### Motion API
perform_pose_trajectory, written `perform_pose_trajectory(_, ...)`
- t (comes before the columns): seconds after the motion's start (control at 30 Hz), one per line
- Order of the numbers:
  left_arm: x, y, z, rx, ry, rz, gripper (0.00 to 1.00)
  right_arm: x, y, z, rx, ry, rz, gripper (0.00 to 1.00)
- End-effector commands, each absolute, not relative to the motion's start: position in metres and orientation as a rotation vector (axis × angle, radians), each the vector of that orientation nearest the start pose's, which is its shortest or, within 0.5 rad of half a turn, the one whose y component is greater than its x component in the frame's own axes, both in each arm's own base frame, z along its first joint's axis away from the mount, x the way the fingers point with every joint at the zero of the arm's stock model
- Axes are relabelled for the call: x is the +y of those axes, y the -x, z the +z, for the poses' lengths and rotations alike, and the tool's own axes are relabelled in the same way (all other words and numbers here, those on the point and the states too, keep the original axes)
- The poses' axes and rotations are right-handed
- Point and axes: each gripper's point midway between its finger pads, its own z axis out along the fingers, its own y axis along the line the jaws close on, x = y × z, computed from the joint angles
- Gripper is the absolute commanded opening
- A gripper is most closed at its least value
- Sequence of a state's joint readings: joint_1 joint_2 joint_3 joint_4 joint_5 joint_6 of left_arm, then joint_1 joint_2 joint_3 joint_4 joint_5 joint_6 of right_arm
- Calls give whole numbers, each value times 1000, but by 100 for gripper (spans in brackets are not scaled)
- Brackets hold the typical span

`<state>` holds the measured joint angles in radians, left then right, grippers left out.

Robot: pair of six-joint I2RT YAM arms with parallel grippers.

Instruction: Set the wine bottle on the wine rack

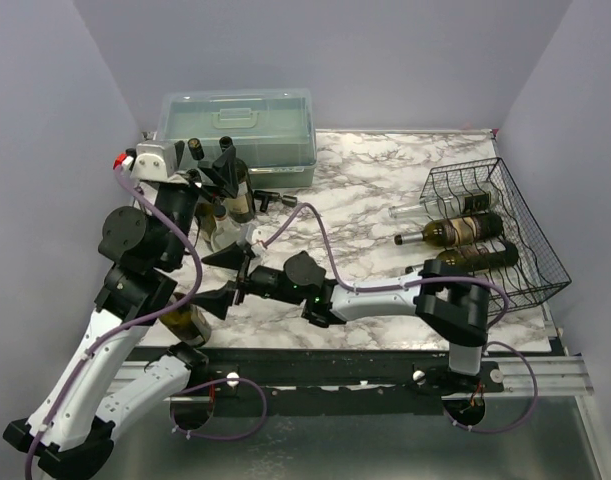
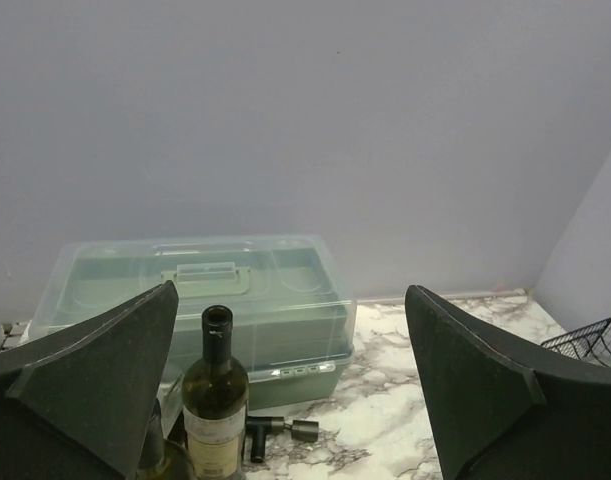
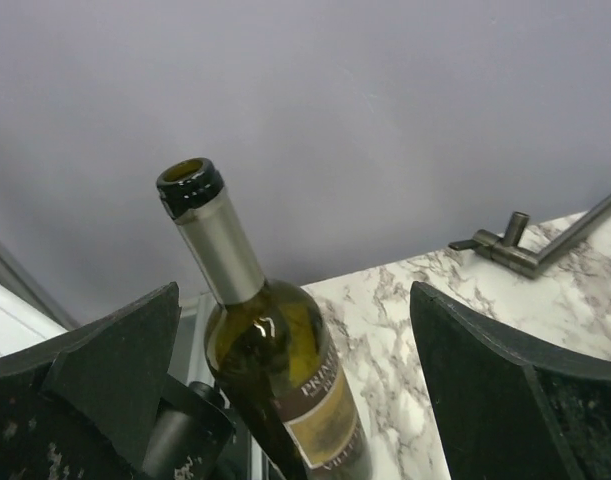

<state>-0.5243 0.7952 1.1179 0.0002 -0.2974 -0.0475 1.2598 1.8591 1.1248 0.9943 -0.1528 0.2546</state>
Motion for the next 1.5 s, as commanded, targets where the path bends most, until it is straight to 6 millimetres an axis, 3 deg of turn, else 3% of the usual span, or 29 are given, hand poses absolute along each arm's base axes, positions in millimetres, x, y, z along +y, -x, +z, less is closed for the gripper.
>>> perform_pose_trajectory(0.0, -96, -266, 483, 1220, -41, -307, 97, 570, -129, 282, 1137, 747, 1387, 100)
perform_pose_trajectory(0.3, -84, -260, 481, 1190, -13, -270, 97, 604, -119, 263, 1180, 799, 1361, 100)
perform_pose_trajectory(0.53, -81, -256, 483, 1174, -5, -273, 97, 626, -138, 243, 1266, 794, 1199, 98)
perform_pose_trajectory(0.77, -77, -253, 484, 1163, 7, -272, 97, 647, -146, 218, 1326, 842, 1127, 86)
perform_pose_trajectory(0.9, -75, -253, 484, 1161, -6, -246, 97, 651, -148, 215, 1331, 844, 1112, 84)
perform_pose_trajectory(1.23, -76, -254, 483, 1161, -7, -246, 97, 642, -139, 227, 1266, 849, 1150, 51)
perform_pose_trajectory(1.47, -77, -256, 480, 1168, -9, -238, 97, 616, -149, 243, 1217, 786, 1075, 15)
